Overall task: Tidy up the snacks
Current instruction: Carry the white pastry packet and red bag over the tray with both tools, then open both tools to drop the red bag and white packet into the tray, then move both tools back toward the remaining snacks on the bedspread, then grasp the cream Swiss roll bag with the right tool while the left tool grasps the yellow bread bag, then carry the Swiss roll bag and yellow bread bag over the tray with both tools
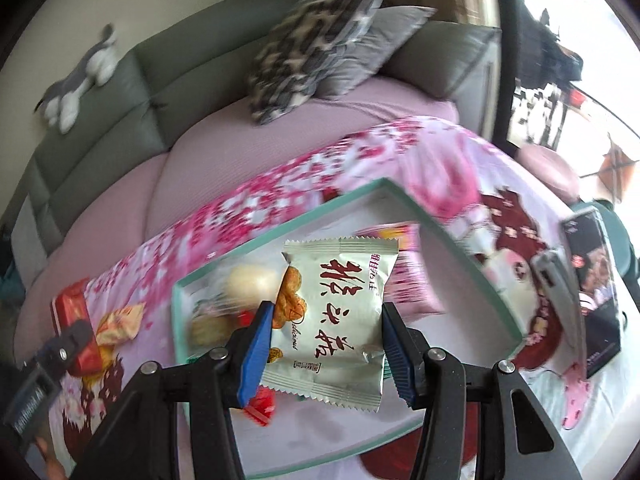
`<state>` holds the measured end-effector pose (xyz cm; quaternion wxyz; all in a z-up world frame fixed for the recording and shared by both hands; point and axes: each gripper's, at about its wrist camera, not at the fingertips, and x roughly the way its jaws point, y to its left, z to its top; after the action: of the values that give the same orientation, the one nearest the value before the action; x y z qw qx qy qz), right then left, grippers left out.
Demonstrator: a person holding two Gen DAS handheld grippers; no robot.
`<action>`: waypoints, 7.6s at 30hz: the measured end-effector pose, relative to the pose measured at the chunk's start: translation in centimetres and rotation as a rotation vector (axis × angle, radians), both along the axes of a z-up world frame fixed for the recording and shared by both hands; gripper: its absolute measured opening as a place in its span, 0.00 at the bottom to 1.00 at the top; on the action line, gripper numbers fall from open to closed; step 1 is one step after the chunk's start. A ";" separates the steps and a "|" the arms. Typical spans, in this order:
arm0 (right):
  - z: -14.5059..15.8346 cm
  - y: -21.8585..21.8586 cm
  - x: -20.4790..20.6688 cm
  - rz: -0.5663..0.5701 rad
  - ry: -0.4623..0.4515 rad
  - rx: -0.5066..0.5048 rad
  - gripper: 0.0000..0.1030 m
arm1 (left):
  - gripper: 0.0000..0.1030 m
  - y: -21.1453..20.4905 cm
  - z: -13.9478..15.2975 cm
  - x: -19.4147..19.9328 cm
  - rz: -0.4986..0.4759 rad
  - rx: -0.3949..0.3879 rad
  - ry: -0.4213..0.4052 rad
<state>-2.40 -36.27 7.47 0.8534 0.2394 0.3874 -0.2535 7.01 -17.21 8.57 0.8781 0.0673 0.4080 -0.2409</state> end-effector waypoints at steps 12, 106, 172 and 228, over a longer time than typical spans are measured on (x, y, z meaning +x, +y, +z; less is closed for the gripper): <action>-1.4 -5.5 -3.5 -0.145 0.060 0.022 0.54 | 0.40 -3.9 -3.5 -0.4 -0.059 0.126 0.045; -2.9 -2.1 0.4 0.009 0.157 -0.048 1.00 | 1.00 1.2 -4.9 2.7 0.159 0.196 0.052; -6.5 21.8 18.9 0.792 0.152 -0.186 1.00 | 1.00 18.5 -11.0 13.8 0.431 -0.097 0.232; -2.9 23.8 16.9 0.765 0.108 -0.240 0.51 | 0.78 21.8 -4.6 7.6 0.531 -0.126 0.115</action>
<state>14.51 -12.43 4.59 0.8865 -0.0369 0.4606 0.0270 14.65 4.60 3.99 0.8884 -0.1105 0.4446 -0.0309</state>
